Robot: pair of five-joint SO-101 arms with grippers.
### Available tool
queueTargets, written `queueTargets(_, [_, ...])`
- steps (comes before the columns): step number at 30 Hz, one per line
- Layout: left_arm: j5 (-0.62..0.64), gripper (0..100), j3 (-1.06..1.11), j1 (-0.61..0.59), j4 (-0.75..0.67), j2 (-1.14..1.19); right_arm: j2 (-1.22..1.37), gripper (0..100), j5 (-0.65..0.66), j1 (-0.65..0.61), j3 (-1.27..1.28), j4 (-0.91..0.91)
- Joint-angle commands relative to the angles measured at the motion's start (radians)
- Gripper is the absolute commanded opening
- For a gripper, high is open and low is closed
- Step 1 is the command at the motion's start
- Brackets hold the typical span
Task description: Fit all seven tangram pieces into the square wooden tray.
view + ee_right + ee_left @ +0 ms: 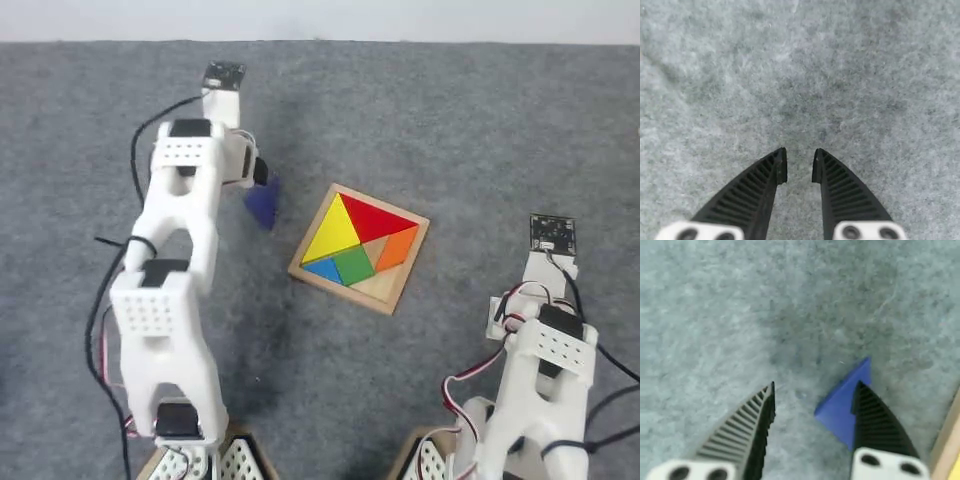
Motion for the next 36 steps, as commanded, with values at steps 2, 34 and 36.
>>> queueTargets(2, [0.020, 25, -0.305, 0.017, 0.175, 0.135, -0.024, 9.1, 0.003, 0.001, -0.026, -0.019])
queueTargets(34, [-0.029, 22, -0.648, 0.046, 0.486, 0.405, -0.028, 9.1, 0.003, 0.002, -0.026, -0.012])
queueTargets(36, [-0.029, 18, -0.654, 0.048, 0.486, 0.427, -0.028, 9.1, 0.003, 0.002, -0.026, -0.012])
